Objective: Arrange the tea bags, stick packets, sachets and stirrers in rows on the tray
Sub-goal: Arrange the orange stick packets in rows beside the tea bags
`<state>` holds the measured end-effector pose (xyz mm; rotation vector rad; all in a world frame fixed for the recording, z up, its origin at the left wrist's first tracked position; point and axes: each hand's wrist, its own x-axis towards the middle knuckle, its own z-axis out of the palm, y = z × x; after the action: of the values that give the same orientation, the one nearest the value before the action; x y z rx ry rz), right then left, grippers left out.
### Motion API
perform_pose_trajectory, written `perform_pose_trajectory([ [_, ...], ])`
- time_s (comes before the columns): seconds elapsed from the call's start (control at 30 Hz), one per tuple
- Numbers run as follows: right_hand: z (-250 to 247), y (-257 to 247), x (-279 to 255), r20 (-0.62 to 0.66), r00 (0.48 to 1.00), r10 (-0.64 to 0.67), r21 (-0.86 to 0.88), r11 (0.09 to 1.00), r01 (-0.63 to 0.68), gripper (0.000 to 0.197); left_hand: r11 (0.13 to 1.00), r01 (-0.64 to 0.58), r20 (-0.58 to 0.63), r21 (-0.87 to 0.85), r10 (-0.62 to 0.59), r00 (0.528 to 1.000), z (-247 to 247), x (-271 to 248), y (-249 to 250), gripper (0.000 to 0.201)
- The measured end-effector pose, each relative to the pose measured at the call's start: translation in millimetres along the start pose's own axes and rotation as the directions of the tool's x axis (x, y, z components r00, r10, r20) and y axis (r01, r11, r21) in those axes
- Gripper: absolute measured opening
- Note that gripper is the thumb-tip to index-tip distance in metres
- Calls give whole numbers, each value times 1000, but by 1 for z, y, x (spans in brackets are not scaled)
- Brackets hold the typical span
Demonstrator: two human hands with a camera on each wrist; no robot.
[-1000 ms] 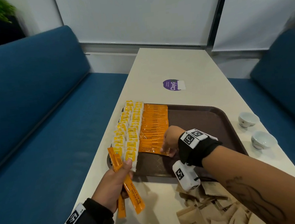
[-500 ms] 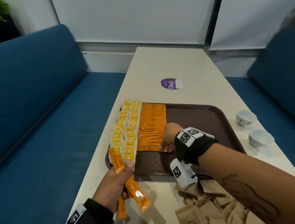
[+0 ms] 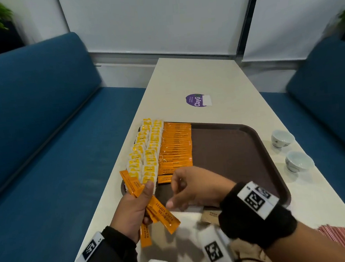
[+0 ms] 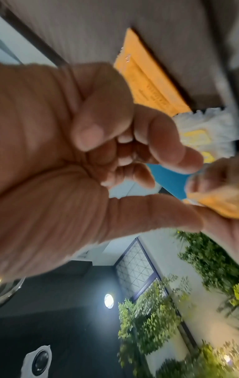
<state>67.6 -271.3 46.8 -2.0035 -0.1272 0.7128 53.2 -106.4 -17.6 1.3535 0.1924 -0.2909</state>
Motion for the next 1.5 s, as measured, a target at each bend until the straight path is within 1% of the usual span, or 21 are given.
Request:
perform_pose_trajectory([
  [0.07, 13, 7, -4, 0, 999, -34, 25, 999, 34, 36, 999, -36, 25, -2, 36, 999, 7, -1, 0, 33],
  [0.1, 18, 11, -5, -13, 999, -51, 47, 998, 51, 38, 999, -41, 40, -1, 41, 998, 9, -2, -1, 37],
  [0.2, 25, 21, -9, -35, 998, -43, 144, 988, 48, 40, 999, -47, 102, 19, 45, 994, 11, -3, -5, 67],
  [0.23, 25, 23, -11, -30, 999, -35, 179, 983, 40, 39, 998, -50, 121, 44, 45, 992, 10, -4, -7, 74],
  [0.37, 21, 26, -16, -63, 997, -38, 262, 964, 53, 39, 985, -36, 212, 166, 0, 977, 8, -9, -10, 78],
  [0.4, 19, 26, -16, -75, 996, -46, 295, 953, 66, 41, 981, -22, 241, 192, -25, 970, 8, -10, -10, 74],
  [0.5, 17, 26, -19, -75, 994, -73, 404, 910, 98, 44, 974, 3, 276, 226, -67, 959, 11, -16, -5, 40],
  [0.57, 15, 26, -19, -98, 991, -89, 396, 910, 120, 46, 960, -10, 268, 281, -68, 961, 12, -17, -2, 30],
  [0.63, 10, 26, -17, -161, 983, -90, 358, 923, 143, 51, 932, -13, 252, 363, -85, 964, 9, -15, 1, 25],
  [0.67, 5, 26, -15, -195, 976, -94, 335, 929, 157, 50, 916, -10, 253, 401, -100, 962, 7, -13, 2, 22],
  [0.73, -7, 26, -12, -219, 967, -132, 224, 957, 182, 36, 894, -4, 267, 448, -130, 955, 3, -9, 4, 21],
  [0.8, -20, 24, -11, -183, 972, -149, 90, 982, 167, 22, 885, 2, 244, 466, -130, 961, 3, -7, 6, 20],
  [0.87, -33, 24, -7, -144, 983, -111, -55, 993, 104, 18, 891, -4, 178, 454, -86, 980, 3, -4, 6, 15],
  [0.93, -42, 25, 0, -146, 988, -49, -204, 979, 19, 16, 903, -13, 108, 429, -37, 993, 2, -1, 5, 14],
  [0.97, -45, 26, 4, -155, 988, -25, -240, 971, -13, 15, 908, -19, 80, 419, -16, 997, 2, 1, 5, 14],
  [1.03, -49, 29, 13, -190, 982, 13, -280, 958, -67, 14, 920, -19, 13, 391, 15, 1000, 0, 5, 4, 16],
  [1.1, -53, 32, 23, -239, 969, 61, -282, 951, -130, 12, 937, -9, -51, 350, 29, 998, -2, 8, 4, 17],
  [1.17, -55, 33, 32, -248, 960, 131, -254, 947, -195, 4, 946, 0, -71, 325, 24, 997, -4, 8, 2, 16],
  [1.3, -52, 32, 51, -244, 952, 185, -339, 903, -263, 12, 954, 24, -65, 300, -5, 998, -5, 5, -2, 13],
  [1.4, -46, 28, 61, -248, 950, 188, -498, 817, -291, 25, 951, 27, -75, 308, -4, 997, -9, 4, -6, 13],
  [1.5, -43, 24, 65, -236, 957, 171, -580, 765, -280, 36, 952, 34, -87, 303, -7, 996, -13, 3, -7, 14],
])
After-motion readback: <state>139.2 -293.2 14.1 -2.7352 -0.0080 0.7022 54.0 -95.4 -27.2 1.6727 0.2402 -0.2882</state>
